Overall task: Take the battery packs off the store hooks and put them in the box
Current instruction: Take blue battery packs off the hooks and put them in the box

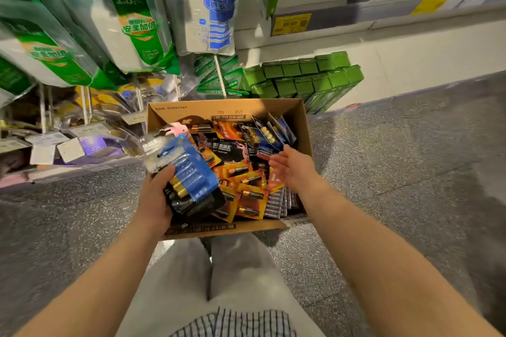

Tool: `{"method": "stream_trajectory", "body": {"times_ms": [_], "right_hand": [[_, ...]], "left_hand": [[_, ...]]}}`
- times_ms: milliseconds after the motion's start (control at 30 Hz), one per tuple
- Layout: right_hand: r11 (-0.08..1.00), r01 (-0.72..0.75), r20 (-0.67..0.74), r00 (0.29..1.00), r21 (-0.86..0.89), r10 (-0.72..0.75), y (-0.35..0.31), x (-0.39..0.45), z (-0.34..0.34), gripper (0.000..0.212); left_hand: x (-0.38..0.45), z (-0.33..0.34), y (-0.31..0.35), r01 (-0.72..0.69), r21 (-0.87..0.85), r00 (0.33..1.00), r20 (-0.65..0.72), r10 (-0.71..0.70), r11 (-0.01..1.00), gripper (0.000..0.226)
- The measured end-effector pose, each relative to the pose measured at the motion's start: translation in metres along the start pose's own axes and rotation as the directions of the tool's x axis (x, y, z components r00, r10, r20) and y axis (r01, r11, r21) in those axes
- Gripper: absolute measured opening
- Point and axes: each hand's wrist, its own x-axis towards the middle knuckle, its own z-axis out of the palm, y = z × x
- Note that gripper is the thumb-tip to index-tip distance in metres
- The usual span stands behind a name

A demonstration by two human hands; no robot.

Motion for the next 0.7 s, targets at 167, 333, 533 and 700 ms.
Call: {"method": "stream_trajectory", "body": {"times_ms": [167,333,533,700], "right_hand": [[0.994,-0.098,-0.025,0.995,0.041,0.099,-0.008,0.034,0.030,0.035],[0.923,-0.186,0.014,0.981,0.337,0.193,-0.010,0.043,0.043,0.028],[0.967,-0.098,0.175,0.983,0.235,0.057,0.034,-0.008,0.045,0.016],[0.994,0.107,0.327,0.938,0.037,-0.113,0.066,-0.044,0.047,0.006]], "left_hand": [[-0.001,-0.026,-0.007,0.042,0.050,0.997,-0.062,-0.039,0.998,0.077],[-0.009,-0.035,-0.008,0.042,0.074,0.997,-0.062,-0.037,0.996,0.055],[-0.015,-0.027,0.000,0.038,0.051,0.996,-0.088,-0.033,0.998,0.034],[-0.021,-0.024,0.010,-0.013,-0.004,0.993,-0.122,0.012,1.000,0.047]]}}
